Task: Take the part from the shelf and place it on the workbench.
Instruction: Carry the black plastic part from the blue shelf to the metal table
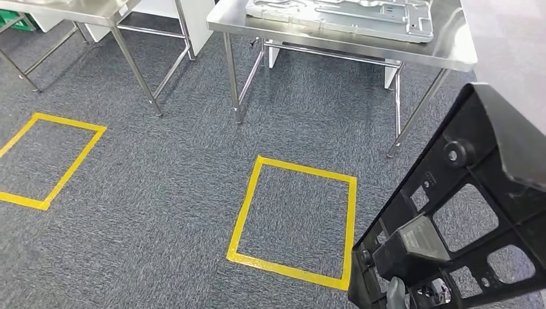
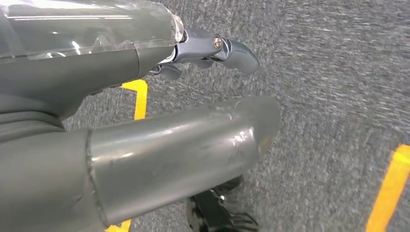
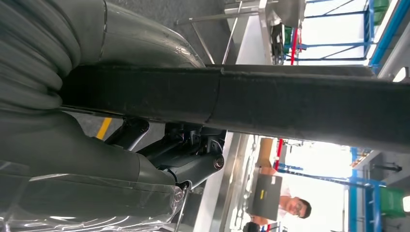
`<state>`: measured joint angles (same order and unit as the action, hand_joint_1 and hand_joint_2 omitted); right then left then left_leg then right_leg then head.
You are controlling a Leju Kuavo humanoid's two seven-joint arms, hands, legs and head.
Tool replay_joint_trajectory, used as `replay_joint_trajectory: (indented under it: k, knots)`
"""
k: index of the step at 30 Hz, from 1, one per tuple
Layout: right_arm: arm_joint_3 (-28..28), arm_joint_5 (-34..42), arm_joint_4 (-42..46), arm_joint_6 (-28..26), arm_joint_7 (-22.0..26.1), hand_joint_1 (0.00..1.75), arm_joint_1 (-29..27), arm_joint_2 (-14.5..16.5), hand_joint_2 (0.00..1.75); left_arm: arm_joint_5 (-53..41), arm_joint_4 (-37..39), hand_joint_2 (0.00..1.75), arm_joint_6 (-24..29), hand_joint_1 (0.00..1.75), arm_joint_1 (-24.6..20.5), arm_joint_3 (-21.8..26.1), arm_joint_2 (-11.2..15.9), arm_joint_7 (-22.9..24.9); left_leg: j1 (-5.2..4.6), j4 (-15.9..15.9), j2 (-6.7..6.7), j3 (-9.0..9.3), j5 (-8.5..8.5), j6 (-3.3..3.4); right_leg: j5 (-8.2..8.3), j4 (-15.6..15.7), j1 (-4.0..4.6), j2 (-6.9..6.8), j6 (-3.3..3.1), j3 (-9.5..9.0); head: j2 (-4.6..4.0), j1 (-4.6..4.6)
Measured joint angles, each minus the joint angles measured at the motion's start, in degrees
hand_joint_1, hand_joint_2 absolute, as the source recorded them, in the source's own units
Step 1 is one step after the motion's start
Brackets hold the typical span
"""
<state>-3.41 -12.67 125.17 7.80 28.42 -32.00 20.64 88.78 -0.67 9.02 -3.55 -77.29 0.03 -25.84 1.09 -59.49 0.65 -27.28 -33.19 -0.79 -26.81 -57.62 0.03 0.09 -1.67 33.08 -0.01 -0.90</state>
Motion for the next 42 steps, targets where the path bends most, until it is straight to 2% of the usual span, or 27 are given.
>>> replay_joint_trajectory:
  k: [1, 3, 4, 5, 7, 9, 11, 14, 16, 18, 20, 21, 22, 24, 25, 26, 27, 30, 32, 34, 35, 36, 37, 39, 40, 41, 42]
  knots:
    - [0.0, -0.1, 0.0, 0.0, 0.0, 1.75, 0.1, 0.0, 1.75, 0.0, 0.0, 0.0, 0.0, 0.0, 0.0, 0.0, 0.0, 0.0, 0.0, -2.6, -0.1, -1.18, -1.03, -0.18, -0.17, 0.6, -0.24, -0.01, -0.14, -0.93, 0.0, 0.09]
    - [0.1, -0.1, 0.1, 0.1, 0.0, 1.75, 0.2, 0.0, 1.75, 0.0, 0.0, 0.0, 0.0, 0.0, 0.1, 0.0, 0.0, 0.1, 0.03, -10.3, -0.22, -6.01, -3.48, -0.5, -1.0, 1.0, -0.17, 0.0, -0.38, -2.19, 0.0, 0.23]
    - [0.1, -0.2, 0.1, 0.1, 0.0, 1.75, 0.3, 0.0, 1.75, 0.0, 0.0, 0.0, 0.0, 0.0, 0.2, 0.0, 0.1, 0.1, 0.03, -13.3, -0.22, -8.35, -3.83, -0.65, -1.51, 1.0, -0.16, 0.11, -0.36, -2.75, 0.0, 0.27]
    - [0.1, -0.2, 0.1, 0.1, 0.0, 1.75, 0.2, 0.0, 1.75, 0.0, 0.0, 0.0, 0.0, 0.0, 0.4, 0.0, 0.1, 0.1, 0.03, -14.5, -0.22, -9.89, -2.96, -0.76, -2.08, 0.9, -0.16, 0.27, -0.32, -3.43, -0.01, 0.31]
    - [0.1, -0.2, 0.1, 0.1, 0.0, 1.75, 0.2, 0.0, 1.75, 0.0, 0.0, 0.0, 0.0, 0.0, 0.6, 0.0, 0.2, 0.2, 0.04, -10.2, -0.22, -9.8, 2.16, -0.78, -3.38, 0.9, -0.18, 0.56, -0.06, -5.11, -0.01, 0.37]
    - [0.1, -0.2, 0.1, 0.1, 0.0, 1.75, 0.3, 0.0, 1.75, 0.0, 0.0, 0.0, 0.0, 0.0, 0.6, 0.0, 0.3, 0.2, -0.08, -3.8, -0.31, -7.74, 6.11, -0.38, -4.77, 0.6, -0.08, 0.75, 0.46, -6.4, 0.0, 0.4]
    - [0.1, -0.2, 0.1, 0.1, 0.0, 1.75, 0.3, 0.0, 1.75, 0.0, 0.0, 0.0, 0.0, 0.0, 0.7, 0.0, 0.3, 0.3, -0.3, -1.2, -0.39, -6.67, 6.11, 0.44, -5.54, 0.4, 0.08, 0.88, 1.11, -6.77, 0.0, 0.39]
    - [0.2, -0.3, 0.2, 0.0, 0.0, 1.75, 0.4, 0.0, 1.75, 0.0, 0.0, 0.0, 0.0, 0.0, 0.5, 0.0, 0.3, 0.3, -0.18, -0.2, -0.47, -5.82, 5.39, 1.56, -5.53, -0.8, 0.11, 0.83, 1.89, -6.63, -0.01, 0.29]
    - [0.2, -0.3, 0.3, -0.2, -0.1, 1.75, 0.4, 0.0, 1.75, 0.0, 0.0, 0.0, 0.0, 0.0, 0.5, 0.0, 0.2, 0.4, 0.11, 0.5, -0.48, -4.68, 5.05, 2.08, -6.19, -5.3, -0.04, 0.6, 2.47, -4.08, 0.0, 0.14]
    - [0.2, 0.0, 0.3, -0.1, -0.2, 1.75, 0.4, 0.0, 1.75, 0.0, 0.0, 0.0, 0.0, 0.0, 0.5, 0.0, 0.2, 0.4, 0.13, 0.8, -0.26, -3.74, 4.38, 2.33, -8.38, -12.2, -0.32, 0.41, 3.02, 0.91, 0.0, -0.01]
    - [0.2, 0.7, 0.3, 0.3, -0.2, 1.75, 0.3, 0.0, 1.75, 0.0, 0.0, 0.0, 0.0, 0.0, 0.5, 0.0, 0.2, 0.5, 0.13, 0.8, 0.05, -2.63, 3.41, 2.3, -9.62, -15.7, -0.5, 0.29, 3.23, 4.99, 0.0, -0.06]
    - [0.2, 0.9, 0.3, 0.4, -0.2, 1.75, 0.3, 0.0, 1.75, 0.0, 0.0, 0.0, 0.0, 0.0, 0.6, 0.0, 0.2, 0.5, 0.13, 0.8, 0.18, -1.87, 2.86, 2.22, -8.7, -15.0, -0.53, 0.19, 3.18, 5.73, 0.01, -0.07]
    - [0.2, 1.0, 0.3, 0.4, -0.2, 1.75, 0.4, 0.0, 1.75, 0.0, 0.0, 0.0, 0.0, 0.0, 0.6, 0.0, 0.2, 0.5, 0.13, 0.9, 0.28, -1.06, 2.25, 2.1, -6.62, -12.5, -0.52, 0.07, 3.01, 5.58, 0.01, -0.07]
    - [0.2, 0.8, 0.3, 0.1, -0.3, 1.75, 0.4, 0.0, 1.75, 0.0, 0.0, 0.0, 0.0, 0.0, 0.5, 0.0, 0.2, 0.6, 0.1, 1.0, 0.48, 0.44, 1.03, 1.7, -1.36, -6.1, -0.22, -0.33, 2.34, 4.2, 0.0, -0.04]
    - [0.2, 0.6, 0.4, 0.0, -0.2, 1.75, 0.5, 0.0, 1.75, 0.0, 0.0, 0.0, 0.0, 0.0, 0.4, 0.0, 0.2, 0.6, 0.08, 1.2, 0.58, 0.92, 0.51, 1.39, -0.13, -4.0, 0.02, -0.51, 1.96, 3.69, 0.0, -0.03]
    - [0.2, 0.2, 0.5, -0.1, -0.2, 1.75, 0.5, 0.0, 1.75, 0.0, 0.0, 0.0, -0.1, 0.0, 0.3, -0.1, 0.2, 0.6, 0.04, 1.4, 0.72, 1.44, 0.19, 1.04, 0.46, -2.8, 0.24, -0.63, 1.6, 3.45, -0.01, -0.07]
    - [0.2, -0.2, 0.6, -0.2, -0.1, 1.75, 0.6, 0.0, 1.75, 0.0, 0.0, 0.0, -0.1, 0.0, 0.3, -0.1, 0.1, 0.6, -0.02, 1.4, 0.81, 1.91, 0.23, 0.64, 0.01, -2.6, 0.39, -0.62, 1.27, 3.31, -0.01, -0.07]
    - [0.4, -1.4, 1.1, -0.5, 0.0, 1.75, 1.1, 0.0, 1.75, 0.0, 0.0, 0.0, -0.4, 0.0, 0.2, -0.4, 0.1, 0.7, 0.02, -0.1, 0.65, 2.68, 0.04, -0.33, 0.12, -1.3, 0.19, -0.28, 0.3, 1.35, -0.01, 0.08]
    - [0.7, -2.0, 1.4, -0.5, 0.1, 1.75, 1.7, 0.0, 1.75, 0.0, 0.0, 0.0, -0.6, 0.0, 0.1, -0.5, 0.2, 0.7, 0.17, -5.3, 0.14, -0.09, -1.87, -0.51, -0.39, -0.8, 0.11, -0.19, -0.3, 0.06, -0.01, 0.41]
    - [1.1, -2.3, 1.5, -0.5, 0.1, 1.75, 2.2, 0.0, 1.75, 0.0, 0.0, 0.0, -0.7, 0.0, 0.2, -0.6, 0.3, 0.7, 0.14, -11.8, -0.1, -4.74, -4.92, -0.61, -1.22, -0.8, 0.27, 0.04, -0.73, -0.8, 0.0, 0.61]
    - [1.2, -2.4, 1.5, -0.5, 0.1, 1.75, 2.3, 0.0, 1.75, 0.0, 0.0, 0.0, -0.8, 0.0, 0.4, -0.7, 0.3, 0.7, 0.12, -13.5, -0.12, -6.55, -5.93, -0.68, -1.7, -0.8, 0.37, 0.23, -0.79, -1.35, 0.0, 0.62]
    - [1.3, -2.5, 1.5, -0.5, 0.1, 1.75, 2.3, 0.0, 1.75, 0.0, 0.0, 0.0, -0.8, 0.0, 0.5, -0.8, 0.3, 0.8, 0.09, -13.4, -0.13, -7.64, -5.86, -0.64, -2.23, -0.8, 0.47, 0.42, -0.8, -2.02, -0.01, 0.62]
    - [1.5, -2.7, 1.5, -0.6, 0.1, 1.75, 2.3, 0.0, 1.75, 0.0, 0.0, 0.0, -0.8, 0.0, 0.6, -0.9, 0.3, 0.9, 0.03, -11.6, -0.14, -7.97, -4.38, -0.45, -2.81, -0.8, 0.56, 0.56, -0.76, -2.81, 0.0, 0.65]
    - [1.6, -2.9, 1.5, -1.0, 0.1, 1.75, 2.4, 0.0, 1.75, 0.0, 0.0, 0.0, -0.8, 0.0, 0.8, -1.0, 0.4, 1.0, -0.3, -5.6, -0.21, -7.5, 1.42, 0.36, -4.04, -0.9, 0.72, 0.69, -0.57, -4.37, -0.01, 0.65]
    - [1.7, -2.9, 1.5, -1.4, 0.1, 1.75, 2.4, 0.0, 1.75, 0.0, 0.0, 0.0, -0.8, 0.0, 0.9, -1.0, 0.5, 1.0, -0.53, -3.4, -0.26, -7.28, 3.19, 0.74, -4.57, -1.0, 0.78, 0.8, -0.36, -4.83, 0.0, 0.62]
    - [1.6, -2.7, 1.5, -1.9, -0.1, 1.75, 2.5, 0.0, 1.75, 0.0, 0.0, 0.0, -0.8, 0.0, 0.9, -1.1, 0.6, 1.1, -0.75, -2.1, -0.3, -7.1, 4.42, 1.08, -5.04, -1.0, 0.81, 0.89, -0.06, -5.1, -0.01, 0.57]
    - [1.6, -2.6, 1.6, -2.5, -0.5, 1.75, 2.5, 0.0, 1.75, 0.0, 0.0, 0.0, -0.8, 0.0, 1.0, -1.1, 0.7, 1.1, -0.88, -1.8, -0.35, -7.06, 4.54, 1.41, -5.24, -1.2, 0.83, 0.97, 0.27, -5.32, -0.01, 0.52]
